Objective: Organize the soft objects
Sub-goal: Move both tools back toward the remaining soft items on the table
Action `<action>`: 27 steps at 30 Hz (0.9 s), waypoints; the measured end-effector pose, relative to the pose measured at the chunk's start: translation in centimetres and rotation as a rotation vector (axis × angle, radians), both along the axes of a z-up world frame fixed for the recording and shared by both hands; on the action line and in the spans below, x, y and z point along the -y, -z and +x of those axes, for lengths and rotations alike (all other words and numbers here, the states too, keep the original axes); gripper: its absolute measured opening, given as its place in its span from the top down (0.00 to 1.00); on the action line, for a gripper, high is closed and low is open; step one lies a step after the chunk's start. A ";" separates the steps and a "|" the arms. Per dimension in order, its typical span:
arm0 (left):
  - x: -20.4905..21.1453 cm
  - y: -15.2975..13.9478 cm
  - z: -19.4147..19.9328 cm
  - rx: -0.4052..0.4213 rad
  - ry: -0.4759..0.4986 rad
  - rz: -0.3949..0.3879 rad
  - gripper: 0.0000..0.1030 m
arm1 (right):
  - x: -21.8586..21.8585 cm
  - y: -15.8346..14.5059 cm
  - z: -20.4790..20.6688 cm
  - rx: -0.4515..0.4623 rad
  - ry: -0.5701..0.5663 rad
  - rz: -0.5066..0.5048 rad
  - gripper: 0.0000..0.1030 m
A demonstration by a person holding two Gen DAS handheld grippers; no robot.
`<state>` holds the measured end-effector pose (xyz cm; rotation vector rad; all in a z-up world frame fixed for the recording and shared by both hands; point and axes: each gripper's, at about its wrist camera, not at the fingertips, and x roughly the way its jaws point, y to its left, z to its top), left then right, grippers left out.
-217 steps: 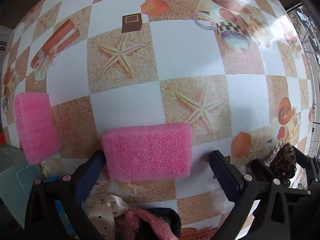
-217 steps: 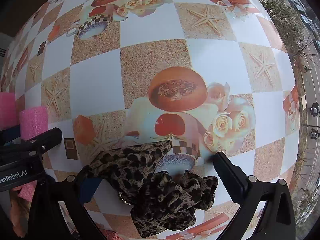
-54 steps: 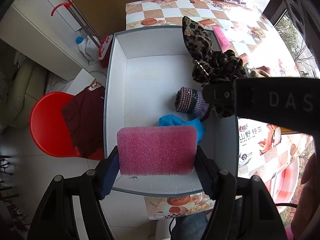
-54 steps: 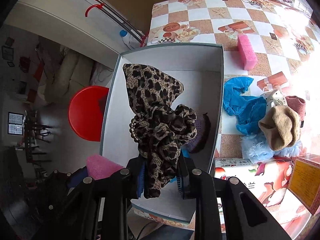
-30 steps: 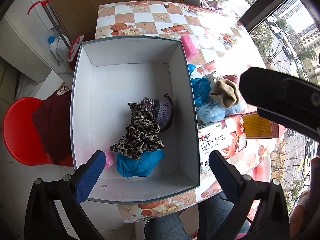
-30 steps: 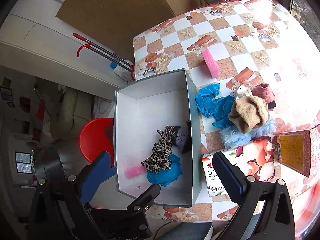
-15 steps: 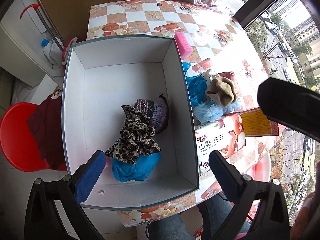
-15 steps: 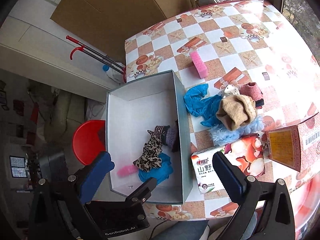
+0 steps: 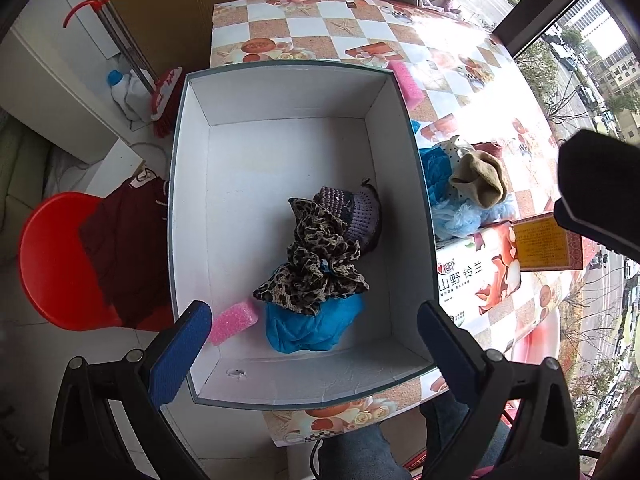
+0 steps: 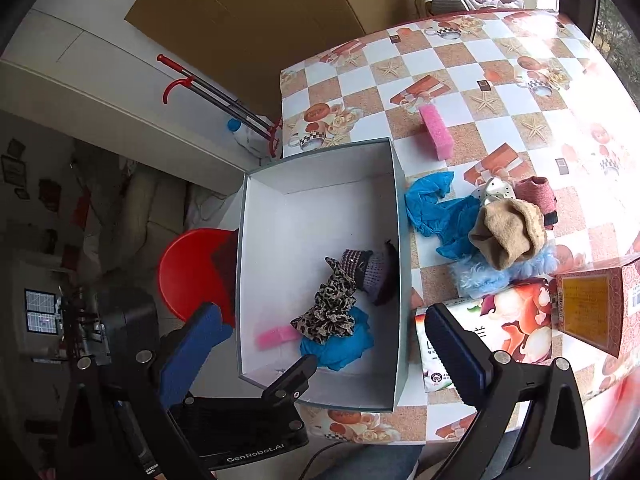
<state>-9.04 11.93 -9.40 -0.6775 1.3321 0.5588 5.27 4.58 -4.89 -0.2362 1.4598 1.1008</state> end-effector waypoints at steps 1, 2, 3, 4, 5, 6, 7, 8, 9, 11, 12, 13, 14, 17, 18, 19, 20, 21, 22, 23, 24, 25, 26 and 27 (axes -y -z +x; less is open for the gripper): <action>0.3 0.1 0.4 0.001 0.007 -0.002 0.00 | 0.3 0.3 0.3 -0.008 0.006 -0.008 0.01; 0.6 0.1 1.0 0.001 0.016 -0.002 0.00 | 0.5 0.5 0.7 -0.016 0.013 -0.017 0.01; 0.9 0.1 1.4 0.006 0.023 -0.004 0.00 | 0.9 0.6 1.2 -0.024 0.020 -0.027 0.01; 1.2 0.0 1.9 0.011 0.029 -0.007 0.00 | 1.2 0.6 1.7 -0.036 0.023 -0.036 0.01; 1.4 -0.1 2.4 0.017 0.035 -0.007 0.00 | 1.5 0.5 2.3 -0.049 0.026 -0.037 0.01; 1.6 -0.2 2.9 0.023 0.042 -0.006 0.00 | 2.0 0.3 3.0 -0.058 0.031 -0.036 0.01; 1.8 -0.4 3.4 0.028 0.049 -0.002 0.00 | 2.5 -0.1 3.8 -0.066 0.037 -0.034 0.01; 1.8 -0.6 3.9 0.033 0.054 0.002 0.00 | 3.0 -0.4 4.8 -0.074 0.042 -0.031 0.01; 1.9 -0.8 4.4 0.040 0.057 0.002 0.00 | 3.5 -0.8 5.9 -0.080 0.046 -0.030 0.01; 1.8 -1.2 5.3 0.054 0.054 -0.004 0.00 | 4.6 -1.3 8.3 -0.079 0.061 -0.044 0.01; 1.7 -1.4 5.9 0.058 0.050 -0.009 0.00 | 5.3 -1.5 9.7 -0.077 0.072 -0.056 0.01; 1.7 -1.5 6.4 0.062 0.049 -0.013 0.00 | 5.9 -1.7 11.1 -0.076 0.087 -0.068 0.01; 1.6 -1.5 7.1 0.063 0.050 -0.013 0.00 | 6.7 -1.8 12.5 -0.077 0.107 -0.077 0.01; 1.6 -1.5 9.3 0.060 0.063 -0.013 0.00 | 8.9 -1.8 16.9 -0.075 0.177 -0.098 0.01; 1.7 -1.4 10.3 0.057 0.071 -0.012 0.00 | 9.5 -1.7 18.4 -0.067 0.201 -0.112 0.01; 1.7 -1.3 11.2 0.053 0.080 -0.007 0.00 | 10.2 -1.4 19.8 -0.061 0.223 -0.131 0.01; 1.8 -1.2 12.2 0.048 0.091 -0.002 0.00 | 10.7 -0.9 21.0 -0.058 0.240 -0.149 0.01; 1.7 -1.1 13.3 0.041 0.100 0.003 0.00 | 11.1 -0.4 22.3 -0.057 0.249 -0.173 0.01; 1.5 -0.9 14.4 0.034 0.108 0.007 0.00 | 11.5 0.2 23.2 -0.058 0.255 -0.197 0.01; 1.2 -0.7 15.7 0.025 0.115 0.010 0.00 | 11.8 1.0 24.3 -0.061 0.260 -0.219 0.01; 0.8 -0.4 16.9 0.018 0.122 0.012 0.00 | 12.1 1.7 25.1 -0.068 0.261 -0.234 0.01; 0.2 0.0 18.3 0.009 0.125 0.019 0.00 | 12.0 2.4 25.7 -0.081 0.255 -0.245 0.01; -0.6 0.4 19.6 -0.004 0.123 0.021 0.00 | 11.8 3.1 26.2 -0.096 0.246 -0.255 0.01; -1.4 1.0 20.8 -0.016 0.115 0.016 0.00 | 11.6 3.9 26.7 -0.113 0.234 -0.266 0.01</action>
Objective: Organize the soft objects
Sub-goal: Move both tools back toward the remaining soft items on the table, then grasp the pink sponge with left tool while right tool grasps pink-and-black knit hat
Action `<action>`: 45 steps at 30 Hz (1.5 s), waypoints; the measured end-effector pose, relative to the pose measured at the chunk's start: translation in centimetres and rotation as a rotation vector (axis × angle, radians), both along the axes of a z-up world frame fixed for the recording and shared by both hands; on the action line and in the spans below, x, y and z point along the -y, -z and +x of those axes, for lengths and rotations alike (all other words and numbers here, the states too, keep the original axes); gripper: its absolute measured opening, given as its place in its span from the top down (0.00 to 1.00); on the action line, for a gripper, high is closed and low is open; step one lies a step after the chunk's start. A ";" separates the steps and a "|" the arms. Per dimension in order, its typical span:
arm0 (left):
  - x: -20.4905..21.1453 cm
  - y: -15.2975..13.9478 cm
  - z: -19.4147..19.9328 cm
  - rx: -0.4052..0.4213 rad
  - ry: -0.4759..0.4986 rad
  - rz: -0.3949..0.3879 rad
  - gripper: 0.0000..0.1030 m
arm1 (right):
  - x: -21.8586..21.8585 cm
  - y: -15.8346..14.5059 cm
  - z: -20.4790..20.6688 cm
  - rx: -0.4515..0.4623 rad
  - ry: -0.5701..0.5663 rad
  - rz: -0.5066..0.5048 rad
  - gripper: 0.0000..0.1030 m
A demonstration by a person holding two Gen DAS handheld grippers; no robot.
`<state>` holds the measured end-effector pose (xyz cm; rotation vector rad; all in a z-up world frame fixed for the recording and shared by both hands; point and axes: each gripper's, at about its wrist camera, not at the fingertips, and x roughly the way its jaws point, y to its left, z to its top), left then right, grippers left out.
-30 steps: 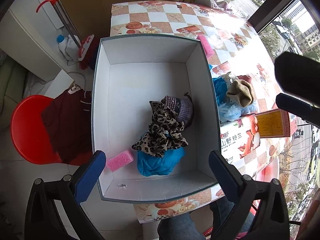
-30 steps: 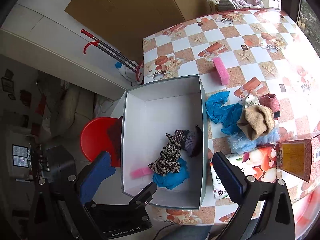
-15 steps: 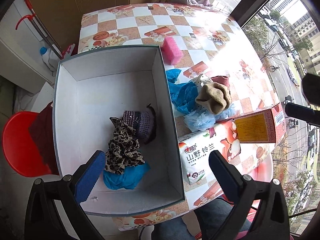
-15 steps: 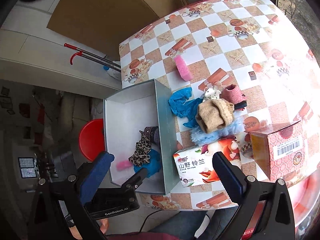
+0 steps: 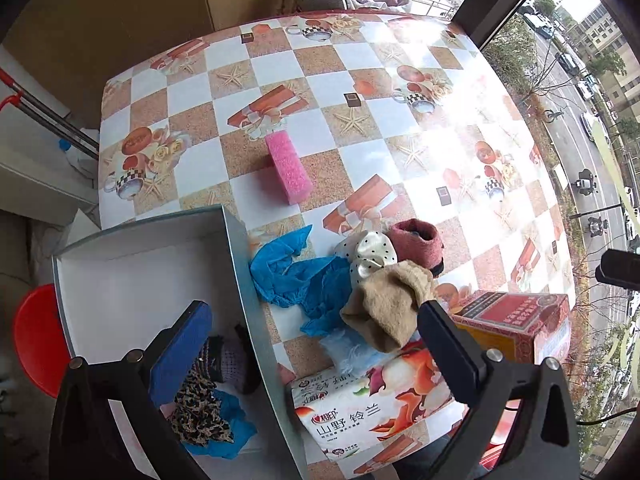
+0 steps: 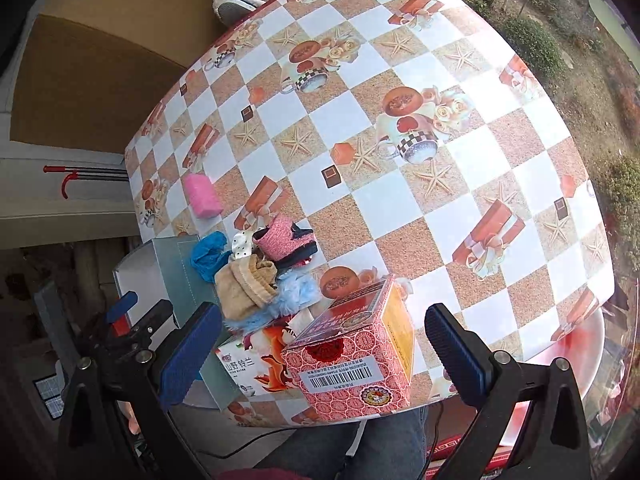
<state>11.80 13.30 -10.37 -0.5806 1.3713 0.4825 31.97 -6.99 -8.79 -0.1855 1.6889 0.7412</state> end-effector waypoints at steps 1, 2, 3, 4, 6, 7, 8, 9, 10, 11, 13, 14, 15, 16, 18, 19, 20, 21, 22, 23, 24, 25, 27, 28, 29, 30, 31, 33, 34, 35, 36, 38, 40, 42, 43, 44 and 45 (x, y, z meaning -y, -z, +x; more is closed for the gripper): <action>-0.9 0.7 1.4 -0.013 -0.012 -0.012 0.00 | -0.5 0.8 0.4 -0.021 -0.014 -0.008 0.01; -1.8 1.5 2.7 -0.026 -0.027 -0.019 0.00 | -1.1 1.5 0.8 -0.044 -0.027 -0.015 0.01; -2.8 2.4 3.9 -0.041 -0.042 -0.022 0.00 | -1.8 2.4 1.1 -0.069 -0.046 -0.022 0.01; -3.6 3.2 5.0 -0.062 -0.055 -0.026 0.00 | -2.7 3.2 1.4 -0.093 -0.068 -0.033 0.01; -5.3 4.9 6.9 -0.103 -0.082 -0.037 0.00 | -4.5 4.8 1.7 -0.138 -0.111 -0.055 0.01; -6.0 5.9 7.7 -0.125 -0.093 -0.048 0.00 | -5.3 5.6 1.7 -0.160 -0.120 -0.066 0.01; -6.6 6.7 8.3 -0.146 -0.104 -0.052 0.00 | -6.1 6.5 1.7 -0.186 -0.124 -0.079 0.01; -7.1 7.6 8.8 -0.169 -0.115 -0.054 0.00 | -6.8 7.5 1.6 -0.221 -0.128 -0.093 0.01; -7.5 8.3 9.1 -0.187 -0.125 -0.057 0.01 | -7.5 8.5 1.5 -0.255 -0.127 -0.100 0.01; -7.9 9.1 9.3 -0.207 -0.136 -0.064 0.01 | -8.1 9.4 1.3 -0.282 -0.127 -0.110 0.01; -8.5 10.6 9.4 -0.240 -0.161 -0.093 0.03 | -9.2 11.1 0.9 -0.323 -0.128 -0.142 0.01; -8.6 11.3 9.5 -0.254 -0.169 -0.108 0.03 | -9.5 11.9 0.7 -0.338 -0.125 -0.157 0.01; -8.7 11.9 9.5 -0.266 -0.173 -0.118 0.04 | -9.9 12.6 0.6 -0.359 -0.117 -0.168 0.01; -8.8 12.4 9.6 -0.278 -0.175 -0.121 0.04 | -10.3 13.2 0.5 -0.382 -0.104 -0.170 0.01; -8.8 13.3 9.6 -0.297 -0.176 -0.127 0.07 | -10.9 14.4 0.3 -0.425 -0.077 -0.176 0.01; -8.9 13.7 9.6 -0.305 -0.180 -0.129 0.08 | -11.0 15.1 0.3 -0.442 -0.061 -0.184 0.01; -9.0 14.0 9.5 -0.313 -0.186 -0.128 0.10 | -11.1 15.7 0.2 -0.455 -0.045 -0.192 0.01; -9.2 14.3 9.4 -0.319 -0.192 -0.128 0.11 | -11.2 16.4 0.3 -0.473 -0.028 -0.196 0.01; -9.3 14.5 9.3 -0.324 -0.200 -0.130 0.12 | -11.2 17.0 0.2 -0.491 -0.013 -0.198 0.01; -9.4 14.7 9.2 -0.329 -0.206 -0.133 0.15 | -11.2 17.5 0.1 -0.508 0.002 -0.201 0.01; -9.5 15.0 9.2 -0.328 -0.210 -0.142 0.20 | -11.2 18.0 0.1 -0.523 0.016 -0.202 0.01; -9.5 15.2 9.1 -0.325 -0.213 -0.154 0.22 | -11.2 18.5 -0.1 -0.541 0.027 -0.199 0.01; -9.3 15.7 9.0 -0.323 -0.215 -0.172 0.31 | -11.1 19.3 -0.4 -0.571 0.051 -0.197 0.01; -9.2 15.8 8.9 -0.313 -0.209 -0.184 0.34 | -11.0 19.6 -0.4 -0.579 0.061 -0.197 0.05; -9.1 15.8 8.7 -0.305 -0.203 -0.193 0.41 | -10.9 19.9 -0.5 -0.588 0.068 -0.194 0.16; -9.0 15.8 8.7 -0.301 -0.197 -0.197 0.48 | -10.9 20.1 -0.6 -0.597 0.074 -0.198 0.30; -8.9 15.8 8.6 -0.293 -0.192 -0.196 0.53 | -10.7 20.3 -0.7 -0.606 0.082 -0.200 0.34; -8.6 15.5 8.5 -0.275 -0.187 -0.195 0.64 | -10.3 20.5 -0.8 -0.633 0.098 -0.178 0.51; -8.4 15.3 8.4 -0.266 -0.186 -0.188 0.66 | -10.1 20.5 -0.7 -0.636 0.112 -0.172 0.58; -8.3 14.9 8.3 -0.253 -0.185 -0.175 0.69 | -9.9 20.4 -0.6 -0.637 0.123 -0.163 0.67; -8.3 14.5 8.2 -0.238 -0.181 -0.163 0.70 | -9.9 20.3 -0.4 -0.635 0.123 -0.150 0.68; -7.9 13.4 8.4 -0.214 -0.165 -0.136 0.72 | -9.6 19.8 -0.1 -0.623 0.123 -0.136 0.75; -7.9 12.1 8.9 -0.192 -0.147 -0.101 0.73 | -9.4 19.0 0.3 -0.597 0.135 -0.123 0.75; -7.4 10.6 9.1 -0.160 -0.120 -0.060 0.73 | -9.3 17.6 0.7 -0.541 0.127 -0.099 0.75; -7.2 9.9 9.0 -0.141 -0.106 -0.044 0.73 | -9.2 16.5 0.8 -0.512 0.122 -0.083 0.75; -7.0 9.2 9.0 -0.126 -0.095 -0.031 0.73 | -9.1 15.8 1.0 -0.487 0.120 -0.069 0.75; -6.8 8.7 8.9 -0.113 -0.085 -0.024 0.73 | -8.9 15.0 1.2 -0.466 0.122 -0.059 0.75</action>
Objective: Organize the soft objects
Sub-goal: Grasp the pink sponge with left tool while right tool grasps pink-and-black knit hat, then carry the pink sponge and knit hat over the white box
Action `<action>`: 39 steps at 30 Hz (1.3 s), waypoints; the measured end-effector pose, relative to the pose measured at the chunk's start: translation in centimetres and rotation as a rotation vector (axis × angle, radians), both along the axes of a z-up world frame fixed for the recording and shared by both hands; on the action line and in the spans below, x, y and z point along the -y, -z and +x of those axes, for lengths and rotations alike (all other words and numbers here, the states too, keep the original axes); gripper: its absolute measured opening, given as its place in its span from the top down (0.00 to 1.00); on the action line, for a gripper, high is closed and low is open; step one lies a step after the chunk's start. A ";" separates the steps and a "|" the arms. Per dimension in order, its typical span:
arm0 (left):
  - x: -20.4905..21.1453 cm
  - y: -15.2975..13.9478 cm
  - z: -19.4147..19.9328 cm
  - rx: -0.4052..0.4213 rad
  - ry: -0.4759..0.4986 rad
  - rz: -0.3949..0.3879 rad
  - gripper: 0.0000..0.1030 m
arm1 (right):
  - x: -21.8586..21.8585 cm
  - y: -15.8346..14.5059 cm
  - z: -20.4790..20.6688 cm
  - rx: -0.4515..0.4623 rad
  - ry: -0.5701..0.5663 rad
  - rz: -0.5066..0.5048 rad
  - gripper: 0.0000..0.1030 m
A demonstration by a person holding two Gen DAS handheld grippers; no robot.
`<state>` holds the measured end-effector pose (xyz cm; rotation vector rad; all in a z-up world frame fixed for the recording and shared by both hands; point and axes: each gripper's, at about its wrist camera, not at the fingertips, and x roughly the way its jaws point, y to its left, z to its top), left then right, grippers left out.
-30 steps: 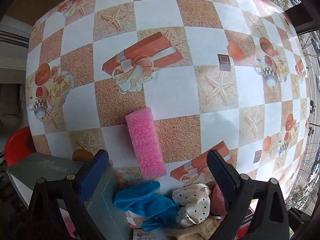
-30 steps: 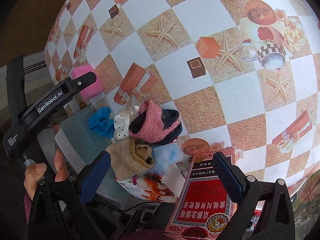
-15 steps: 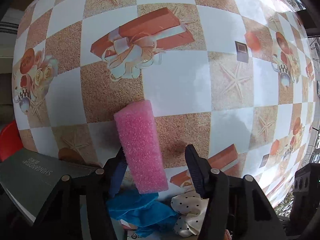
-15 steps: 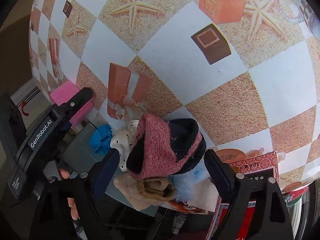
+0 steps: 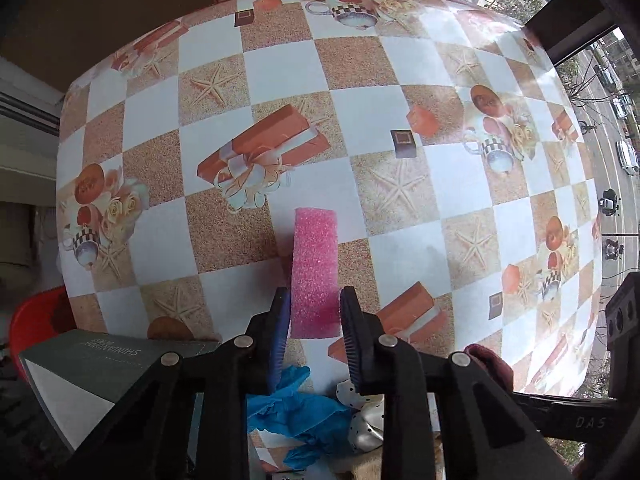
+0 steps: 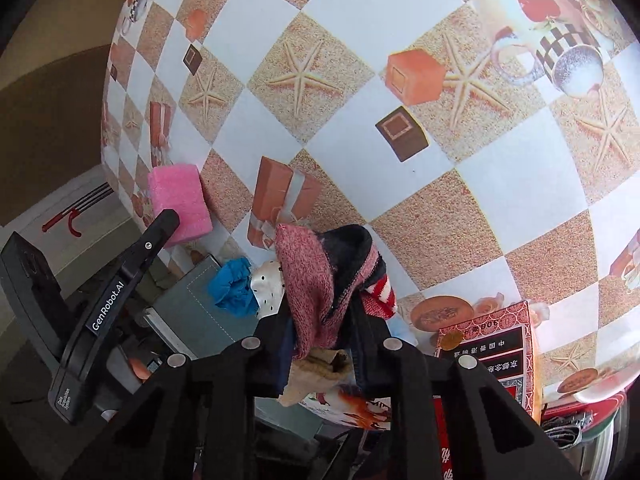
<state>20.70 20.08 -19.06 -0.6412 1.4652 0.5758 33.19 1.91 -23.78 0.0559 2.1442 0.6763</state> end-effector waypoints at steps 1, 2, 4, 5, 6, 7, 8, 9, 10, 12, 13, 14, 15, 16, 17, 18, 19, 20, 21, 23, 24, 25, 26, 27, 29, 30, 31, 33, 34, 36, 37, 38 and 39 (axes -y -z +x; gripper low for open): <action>0.2 -0.5 0.1 0.009 0.006 -0.001 0.73 | 0.2 -0.8 0.1 0.019 0.004 0.007 0.75; 0.3 -0.8 0.1 0.016 0.005 -0.004 0.73 | 0.4 -1.5 0.3 0.040 0.008 0.016 0.75; 0.4 -1.1 0.1 0.018 0.010 0.003 0.73 | 0.5 -2.9 0.5 0.091 0.011 0.035 0.75; 0.4 -1.2 0.0 0.008 0.019 0.017 0.72 | 0.7 -3.6 0.5 0.115 0.010 0.043 0.75; 0.9 -1.8 -0.7 -0.004 0.030 0.026 0.68 | 1.0 -4.4 0.5 0.134 0.010 0.051 0.75; 0.8 -1.5 -0.7 -0.017 0.031 0.029 0.63 | 1.3 -5.1 0.6 0.147 0.010 0.060 0.75; 0.3 -0.9 -0.8 -0.032 0.022 0.031 0.47 | 1.7 -5.7 0.6 0.160 0.014 0.070 0.75; 0.1 -0.3 -0.6 -0.050 0.008 0.031 0.31 | 2.3 -6.4 0.8 0.174 0.020 0.078 0.75; -0.2 0.1 -0.8 -0.067 -0.005 0.030 0.27 | 3.0 -7.1 1.1 0.186 0.025 0.087 0.75; -0.7 1.0 -1.2 -0.084 -0.029 0.003 0.27 | 4.0 -8.0 1.4 0.209 0.032 0.103 0.75; -0.9 1.5 -1.3 -0.088 -0.041 -0.024 0.27 | 4.5 -8.5 1.6 0.220 0.034 0.111 0.75; -0.9 2.0 -1.3 -0.094 -0.045 -0.043 0.27 | 4.9 -8.9 1.6 0.230 0.035 0.118 0.75; -0.8 2.5 -1.1 -0.106 -0.043 -0.051 0.27 | 5.3 -9.2 1.7 0.239 0.038 0.125 0.75; -0.7 3.0 -0.9 -0.124 -0.033 -0.052 0.27 | 5.6 -9.7 1.7 0.249 0.042 0.131 0.75; -0.6 3.5 -0.7 -0.141 -0.025 -0.047 0.27 | 6.1 -10.1 1.7 0.260 0.044 0.138 0.75; -0.3 3.7 -0.5 -0.145 -0.022 -0.045 0.28 | 6.7 -10.5 1.9 0.274 0.046 0.145 0.75; -0.2 3.8 -0.3 -0.138 -0.022 -0.046 0.31 | 7.3 -11.0 2.0 0.292 0.043 0.151 0.75; 0.1 3.8 -0.1 -0.126 -0.019 -0.046 0.50 | 7.8 -11.5 2.1 0.314 0.040 0.154 0.75; 0.5 4.1 0.2 -0.129 -0.012 -0.046 0.72 | 8.4 -12.0 2.1 0.339 0.038 0.158 0.75; 1.3 3.9 0.7 -0.136 0.010 -0.021 0.76 | 9.6 -12.9 2.2 0.395 0.034 0.159 0.75; 1.7 3.4 0.9 -0.119 0.024 0.007 0.76 | 10.3 -13.3 2.2 0.423 0.035 0.159 0.75; 2.1 2.8 1.1 -0.100 0.040 0.027 0.76 | 10.8 -13.7 2.2 0.444 0.039 0.159 0.75; 2.6 2.1 1.2 -0.079 0.060 0.042 0.76 | 11.5 -14.0 2.1 0.461 0.043 0.163 0.75; 3.1 1.2 1.4 -0.057 0.083 0.061 0.76 | 11.9 -14.2 2.0 0.478 0.045 0.164 0.75; 4.2 -0.6 1.3 -0.015 0.127 0.099 0.76 | 13.0 -14.7 1.6 0.515 0.044 0.162 0.75; 4.7 -1.5 1.2 0.005 0.142 0.109 0.76 | 13.6 -15.0 1.3 0.532 0.044 0.162 0.75; 5.3 -2.5 0.9 0.027 0.153 0.112 0.76 | 14.1 -15.2 1.0 0.546 0.045 0.163 0.75; 6.5 -4.4 0.0 0.066 0.171 0.105 0.76 | 15.1 -15.6 0.1 0.564 0.046 0.165 0.75; 7.2 -5.3 -0.5 0.081 0.184 0.103 0.76 | 15.6 -15.8 -0.4 0.571 0.047 0.164 0.75; 8.8 -6.6 -1.0 0.109 0.221 0.103 0.76 | 16.4 -16.2 -1.6 0.587 0.046 0.162 0.75; 9.9 -7.3 -1.7 0.117 0.244 0.108 0.76 | 16.7 -16.4 -2.3 0.596 0.043 0.159 0.75; 10.8 -7.7 -2.2 0.119 0.266 0.109 0.76 | 17.0 -16.5 -3.0 0.605 0.041 0.158 0.75; 11.7 -8.0 -2.9 0.122 0.278 0.101 0.76 | 17.2 -16.7 -3.7 0.612 0.039 0.156 0.75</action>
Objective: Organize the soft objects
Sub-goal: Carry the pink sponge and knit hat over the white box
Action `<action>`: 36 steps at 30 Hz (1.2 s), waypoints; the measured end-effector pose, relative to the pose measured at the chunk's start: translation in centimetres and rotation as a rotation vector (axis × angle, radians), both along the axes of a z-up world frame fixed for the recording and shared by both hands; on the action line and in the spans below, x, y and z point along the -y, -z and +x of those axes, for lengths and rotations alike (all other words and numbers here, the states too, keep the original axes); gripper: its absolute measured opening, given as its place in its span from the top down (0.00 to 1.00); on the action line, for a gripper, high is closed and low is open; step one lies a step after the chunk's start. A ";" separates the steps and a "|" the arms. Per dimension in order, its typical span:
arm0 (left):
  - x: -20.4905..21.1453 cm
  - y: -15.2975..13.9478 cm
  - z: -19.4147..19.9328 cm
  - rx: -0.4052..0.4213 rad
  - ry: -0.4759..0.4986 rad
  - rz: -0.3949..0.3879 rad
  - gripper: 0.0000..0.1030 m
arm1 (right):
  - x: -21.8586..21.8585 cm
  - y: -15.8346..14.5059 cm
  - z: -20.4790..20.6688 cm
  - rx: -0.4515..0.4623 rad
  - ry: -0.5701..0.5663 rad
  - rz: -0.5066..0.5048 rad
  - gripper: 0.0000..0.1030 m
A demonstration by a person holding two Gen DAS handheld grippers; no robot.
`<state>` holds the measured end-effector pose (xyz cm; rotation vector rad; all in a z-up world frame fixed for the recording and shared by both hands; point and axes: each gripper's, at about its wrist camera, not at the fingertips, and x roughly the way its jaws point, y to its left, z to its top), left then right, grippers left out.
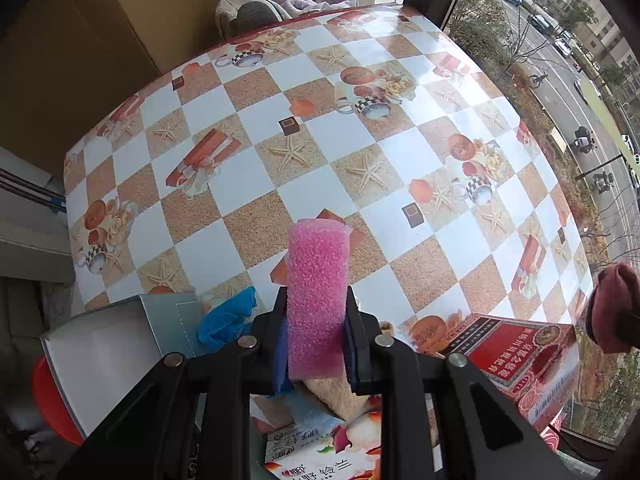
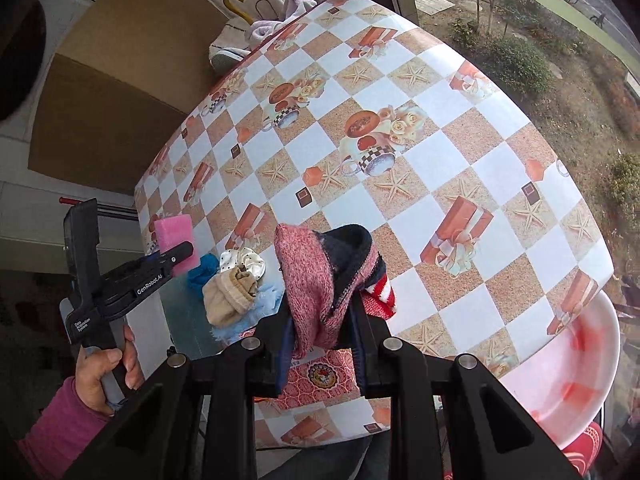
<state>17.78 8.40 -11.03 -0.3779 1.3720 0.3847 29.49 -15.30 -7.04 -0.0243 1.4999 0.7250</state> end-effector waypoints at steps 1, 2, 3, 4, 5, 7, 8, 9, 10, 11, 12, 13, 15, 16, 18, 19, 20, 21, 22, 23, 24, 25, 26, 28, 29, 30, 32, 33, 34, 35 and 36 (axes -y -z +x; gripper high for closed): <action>0.8 -0.2 -0.7 0.004 0.009 -0.014 0.76 | 0.1 -0.2 -0.7 0.007 0.001 -0.001 0.75; 1.6 -0.4 -1.4 0.007 0.019 -0.028 0.76 | 0.2 -0.3 -1.3 0.012 -0.001 -0.001 0.75; 2.3 -0.7 -2.1 0.008 0.029 -0.036 0.76 | 0.3 -0.6 -2.0 0.015 0.002 0.004 0.75; 3.2 -0.9 -3.0 0.011 0.042 -0.038 0.76 | 0.3 -0.8 -2.7 0.019 0.007 0.010 0.75; 4.0 -1.3 -3.8 0.014 0.059 -0.039 0.76 | 0.3 -0.9 -3.3 0.020 0.011 0.016 0.75; 5.4 -1.8 -5.0 0.013 0.099 -0.028 0.76 | 0.4 -1.2 -4.7 0.018 0.018 0.033 0.75; 6.1 -2.0 -5.6 0.010 0.119 -0.025 0.76 | 0.4 -1.3 -5.3 0.017 0.018 0.039 0.75; 6.7 -2.2 -6.2 0.010 0.138 -0.025 0.76 | 0.3 -1.4 -6.0 0.015 0.020 0.043 0.75; 7.2 -2.4 -6.7 0.009 0.155 -0.025 0.76 | 0.3 -1.4 -6.6 0.009 0.022 0.048 0.75; 7.8 -2.6 -7.3 0.008 0.171 -0.023 0.76 | 0.4 -1.3 -7.1 0.001 0.028 0.055 0.75; 8.2 -2.8 -7.7 0.008 0.187 -0.022 0.76 | 0.4 -1.3 -7.7 -0.004 0.036 0.059 0.75; 8.7 -3.0 -8.2 0.008 0.204 -0.022 0.76 | 0.4 -1.3 -8.2 -0.003 0.041 0.058 0.75; 9.4 -3.3 -8.9 0.005 0.236 -0.022 0.76 | 0.5 -1.3 -9.2 0.001 0.047 0.058 0.75; 9.7 -3.5 -9.2 0.003 0.250 -0.021 0.76 | 0.5 -1.3 -9.7 0.004 0.049 0.057 0.75; 10.3 -3.7 -9.8 0.001 0.282 -0.010 0.76 | 0.5 -1.3 -10.4 0.003 0.052 0.060 0.75; 10.6 -3.9 -10.0 0.001 0.297 0.001 0.76 | 0.4 -1.3 -10.8 0.004 0.053 0.061 0.75; 10.7 -4.0 -10.2 0.003 0.307 0.009 0.76 | 0.4 -1.3 -11.1 0.006 0.052 0.061 0.75; 10.8 -4.2 -10.4 0.004 0.312 0.009 0.76 | 0.3 -1.3 -11.4 0.008 0.050 0.061 0.75; 10.8 -4.3 -10.5 0.005 0.313 0.006 0.76 | 0.2 -1.3 -11.6 0.010 0.050 0.061 0.75; 10.8 -4.4 -10.7 0.005 0.315 0.007 0.76 | 0.0 -1.4 -11.8 0.014 0.049 0.062 0.75; 10.8 -4.5 -10.8 0.006 0.318 0.012 0.76 | -0.1 -1.6 -12.0 0.018 0.046 0.064 0.75; 10.8 -4.6 -11.0 0.008 0.319 0.017 0.76 | -0.2 -1.8 -12.2 0.024 0.043 0.065 0.75; 10.7 -4.7 -11.2 0.011 0.319 0.020 0.76 | -0.4 -1.9 -12.4 0.030 0.040 0.066 0.75; 10.6 -4.9 -11.5 0.013 0.312 0.023 0.76 | -0.6 -2.2 -12.7 0.038 0.035 0.069 0.75; 10.5 -5.0 -11.7 0.015 0.309 0.024 0.76 | -0.7 -2.2 -12.8 0.040 0.033 0.070 0.75; 10.4 -5.1 -11.9 0.015 0.306 0.026 0.76 | -0.8 -2.3 -13.0 0.042 0.030 0.070 0.75; 10.2 -5.1 -12.2 0.015 0.299 0.028 0.76 | -1.0 -2.3 -13.3 0.043 0.024 0.069 0.75; 10.1 -5.1 -12.3 0.013 0.294 0.030 0.76 | -1.0 -2.2 -13.4 0.042 0.023 0.070 0.75; 10.0 -5.1 -12.5 0.013 0.292 0.031 0.76 | -1.0 -2.2 -13.5 0.040 0.024 0.071 0.75; 9.9 -5.1 -12.7 0.011 0.290 0.034 0.76 | -0.9 -2.2 -13.5 0.039 0.025 0.072 0.75; 9.8 -5.1 -12.9 0.011 0.287 0.036 0.76 | -0.9 -2.1 -13.6 0.039 0.026 0.072 0.75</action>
